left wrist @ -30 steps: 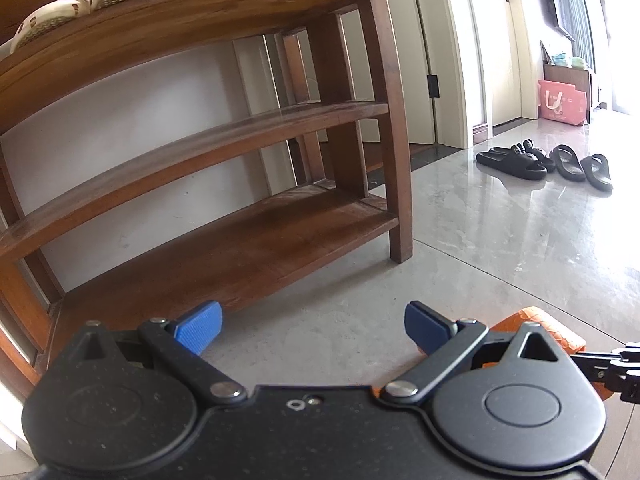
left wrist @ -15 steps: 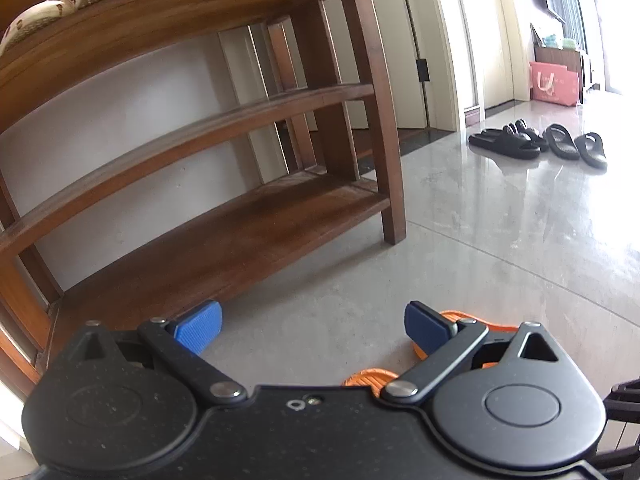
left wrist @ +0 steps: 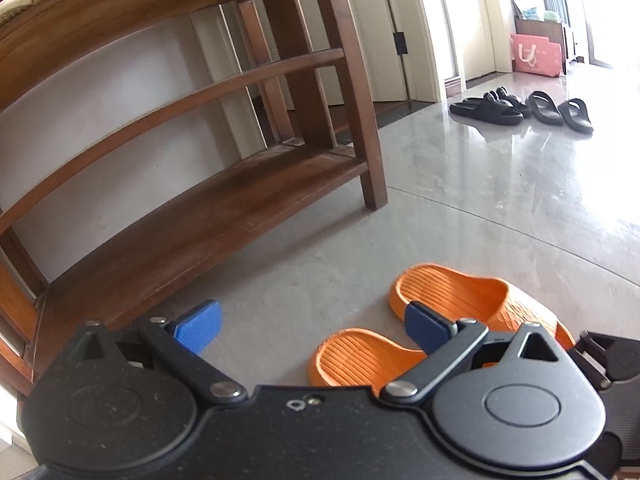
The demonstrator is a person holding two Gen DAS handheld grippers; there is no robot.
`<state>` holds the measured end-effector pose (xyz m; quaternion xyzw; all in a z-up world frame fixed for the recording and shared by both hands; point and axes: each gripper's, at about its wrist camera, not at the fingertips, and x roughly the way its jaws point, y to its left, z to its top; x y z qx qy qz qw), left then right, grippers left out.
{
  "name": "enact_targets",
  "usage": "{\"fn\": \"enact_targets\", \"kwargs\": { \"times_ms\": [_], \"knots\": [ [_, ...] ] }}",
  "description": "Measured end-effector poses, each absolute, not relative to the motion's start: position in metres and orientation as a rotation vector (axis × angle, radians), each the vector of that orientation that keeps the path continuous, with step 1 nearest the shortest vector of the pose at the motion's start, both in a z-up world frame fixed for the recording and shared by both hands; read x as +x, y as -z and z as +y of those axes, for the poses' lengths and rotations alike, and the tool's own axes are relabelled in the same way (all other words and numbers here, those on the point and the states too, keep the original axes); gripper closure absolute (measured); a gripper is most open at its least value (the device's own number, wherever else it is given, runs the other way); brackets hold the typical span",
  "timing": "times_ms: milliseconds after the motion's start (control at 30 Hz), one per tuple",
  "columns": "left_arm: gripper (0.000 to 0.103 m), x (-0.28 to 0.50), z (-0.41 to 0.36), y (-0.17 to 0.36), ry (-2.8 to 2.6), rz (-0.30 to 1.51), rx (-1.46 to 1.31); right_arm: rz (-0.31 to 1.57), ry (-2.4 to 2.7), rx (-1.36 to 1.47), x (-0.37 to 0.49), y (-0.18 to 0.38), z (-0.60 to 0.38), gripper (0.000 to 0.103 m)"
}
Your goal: Organize scattered shoes
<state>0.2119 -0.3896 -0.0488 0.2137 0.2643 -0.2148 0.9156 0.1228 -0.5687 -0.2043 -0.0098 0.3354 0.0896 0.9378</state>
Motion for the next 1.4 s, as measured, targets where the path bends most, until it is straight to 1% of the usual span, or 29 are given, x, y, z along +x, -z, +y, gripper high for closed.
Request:
{"fn": "enact_targets", "kwargs": {
  "times_ms": [67,100,133,167,333,500,767,1000,1133,1333,1400],
  "knots": [
    [0.004,0.212,-0.389,0.049,0.442,0.538,0.442,0.681,-0.171,0.033,0.13,0.202,-0.573,0.033],
    [0.004,0.212,-0.389,0.05,0.439,0.537,0.441,0.677,-0.163,0.055,0.132,0.201,-0.576,0.046],
    [0.004,0.212,-0.388,0.05,0.438,0.538,0.44,0.674,-0.155,0.076,0.134,0.201,-0.578,0.053],
    [0.004,0.212,-0.388,0.051,0.437,0.539,0.438,0.671,-0.153,0.1,0.136,0.201,-0.581,0.054],
    [0.004,0.211,-0.389,0.051,0.439,0.538,0.445,0.651,-0.134,0.166,0.143,0.198,-0.586,0.076],
    [0.004,0.212,-0.388,0.047,0.434,0.521,0.441,0.586,-0.132,0.265,0.141,0.188,-0.595,0.079],
    [0.004,0.218,-0.38,0.034,0.385,0.487,0.399,0.509,-0.144,0.424,0.146,0.169,-0.614,0.08],
    [0.004,0.225,-0.374,0.018,0.348,0.449,0.361,0.423,-0.149,0.407,0.144,0.143,-0.617,0.079],
    [0.004,0.229,-0.368,0.0,0.334,0.414,0.333,0.345,-0.158,0.389,0.139,0.112,-0.621,0.079],
    [0.004,0.233,-0.347,-0.038,0.292,0.343,0.269,0.167,-0.171,0.33,0.136,0.036,-0.632,0.079],
    [0.004,0.233,-0.337,-0.054,0.279,0.324,0.238,0.091,-0.182,0.309,0.137,0.003,-0.635,0.079]
  ]
}}
